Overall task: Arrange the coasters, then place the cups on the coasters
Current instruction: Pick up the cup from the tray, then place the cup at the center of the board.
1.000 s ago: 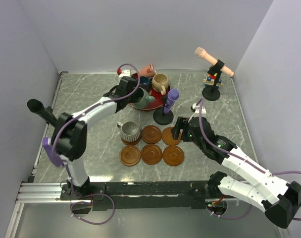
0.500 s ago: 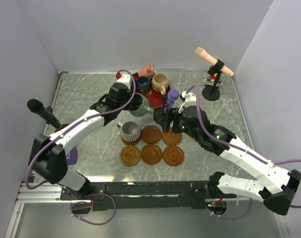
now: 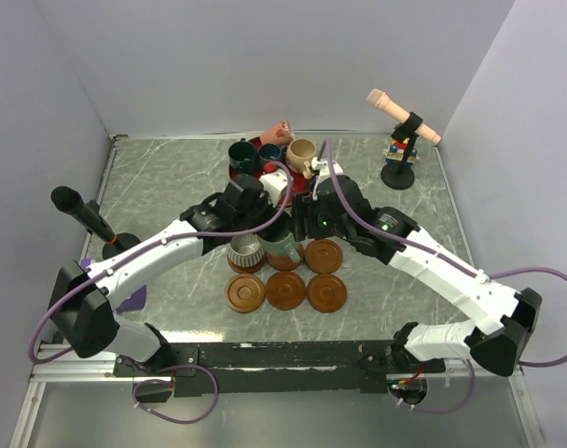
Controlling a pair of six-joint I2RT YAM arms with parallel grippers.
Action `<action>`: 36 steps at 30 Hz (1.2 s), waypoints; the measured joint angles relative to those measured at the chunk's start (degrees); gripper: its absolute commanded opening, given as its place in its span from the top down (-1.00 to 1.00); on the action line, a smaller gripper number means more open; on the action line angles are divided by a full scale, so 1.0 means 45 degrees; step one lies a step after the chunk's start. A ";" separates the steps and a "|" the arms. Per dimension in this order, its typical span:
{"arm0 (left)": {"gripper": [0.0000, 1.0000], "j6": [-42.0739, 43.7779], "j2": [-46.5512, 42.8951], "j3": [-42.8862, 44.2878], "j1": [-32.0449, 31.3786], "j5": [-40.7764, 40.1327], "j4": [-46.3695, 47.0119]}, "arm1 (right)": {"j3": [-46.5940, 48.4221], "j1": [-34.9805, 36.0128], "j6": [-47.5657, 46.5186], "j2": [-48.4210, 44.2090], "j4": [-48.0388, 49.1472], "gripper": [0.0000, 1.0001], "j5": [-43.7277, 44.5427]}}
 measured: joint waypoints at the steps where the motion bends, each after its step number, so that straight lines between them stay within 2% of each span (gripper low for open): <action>1: 0.99 0.0078 0.0000 0.0000 -0.0141 -0.0024 -0.0092 | 0.0000 0.0010 0.0010 0.0155 -0.0005 -0.43 0.0024; 8: 0.99 -0.0427 0.0000 0.0000 -0.0602 -0.0204 -0.0238 | -0.0034 0.0389 0.0311 0.0928 0.0209 -0.36 0.1117; 16: 0.99 -0.1413 0.0000 0.0000 -0.0733 -0.0452 -0.0228 | -0.0583 0.0806 0.0899 0.1530 0.0738 -0.18 0.2603; 23: 0.99 -0.2152 -0.0005 -0.0316 -0.0826 -0.0724 -0.0209 | -0.0583 0.0850 0.1496 0.2346 0.1044 0.20 0.3211; 26: 0.99 -0.2424 -0.0019 -0.0350 -0.0845 -0.0797 -0.0214 | -0.0583 0.0884 0.1515 0.2487 0.1073 0.73 0.3371; 28: 0.99 -0.2550 -0.0087 -0.0350 -0.0899 -0.0869 -0.0078 | -0.0627 0.0957 0.1248 0.2642 0.1001 0.99 0.3551; 31: 0.97 -0.3079 -0.0306 -0.0408 -0.0918 -0.0957 -0.0010 | -0.0699 0.1049 0.1263 0.2939 0.0991 1.00 0.3648; 34: 0.79 -0.3181 -0.0510 -0.0597 -0.0903 -0.0981 0.0000 | -0.0699 0.1098 0.1146 0.3011 0.1093 1.00 0.3551; 36: 0.44 -0.3196 -0.0607 -0.0724 -0.0903 -0.0971 0.0024 | -0.0699 0.1122 0.1069 0.3011 0.1098 1.00 0.3468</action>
